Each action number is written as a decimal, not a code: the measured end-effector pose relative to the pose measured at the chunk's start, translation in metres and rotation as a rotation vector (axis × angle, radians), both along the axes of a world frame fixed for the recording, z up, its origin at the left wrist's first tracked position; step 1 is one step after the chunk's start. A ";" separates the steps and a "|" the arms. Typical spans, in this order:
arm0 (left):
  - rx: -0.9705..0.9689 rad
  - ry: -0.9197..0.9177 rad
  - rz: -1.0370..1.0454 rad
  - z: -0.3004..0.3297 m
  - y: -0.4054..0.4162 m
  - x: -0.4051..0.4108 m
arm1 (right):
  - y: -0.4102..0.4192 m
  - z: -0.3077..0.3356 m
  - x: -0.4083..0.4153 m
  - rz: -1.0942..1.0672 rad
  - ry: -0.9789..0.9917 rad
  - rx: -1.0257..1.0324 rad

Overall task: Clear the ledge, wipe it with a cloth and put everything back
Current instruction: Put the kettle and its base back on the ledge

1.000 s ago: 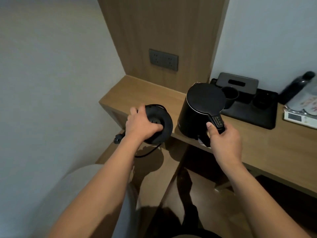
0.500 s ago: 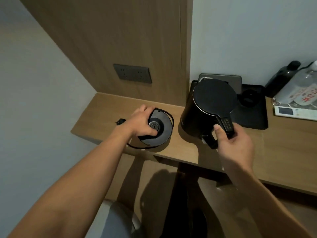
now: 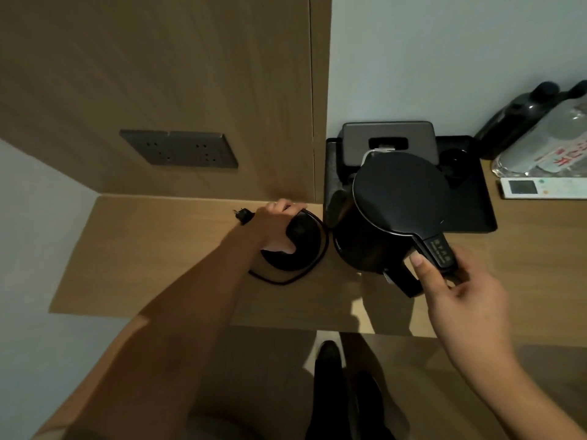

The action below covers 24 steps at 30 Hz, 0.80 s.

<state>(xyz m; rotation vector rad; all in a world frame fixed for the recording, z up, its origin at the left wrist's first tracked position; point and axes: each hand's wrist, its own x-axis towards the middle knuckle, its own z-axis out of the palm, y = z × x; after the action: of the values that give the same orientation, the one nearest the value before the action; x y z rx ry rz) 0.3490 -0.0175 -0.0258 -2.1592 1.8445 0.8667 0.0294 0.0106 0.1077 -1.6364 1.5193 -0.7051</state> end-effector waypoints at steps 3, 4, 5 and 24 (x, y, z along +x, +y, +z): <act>-0.076 -0.069 -0.086 -0.011 -0.003 0.001 | -0.001 -0.001 0.003 -0.013 0.020 0.014; -0.097 -0.084 -0.075 -0.014 -0.001 0.000 | -0.001 -0.001 0.003 -0.013 0.023 0.021; -0.106 -0.086 -0.040 -0.017 0.003 -0.002 | -0.001 -0.002 0.004 -0.013 0.022 0.029; -0.105 -0.040 0.328 0.005 0.084 0.042 | -0.004 -0.010 0.066 0.304 0.076 0.067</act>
<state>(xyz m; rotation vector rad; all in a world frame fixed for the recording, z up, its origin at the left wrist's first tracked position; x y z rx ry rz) 0.3909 0.0670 -0.0212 -2.5728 1.5743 0.7910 0.0953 0.0062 0.0974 -1.8088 1.2911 -0.4272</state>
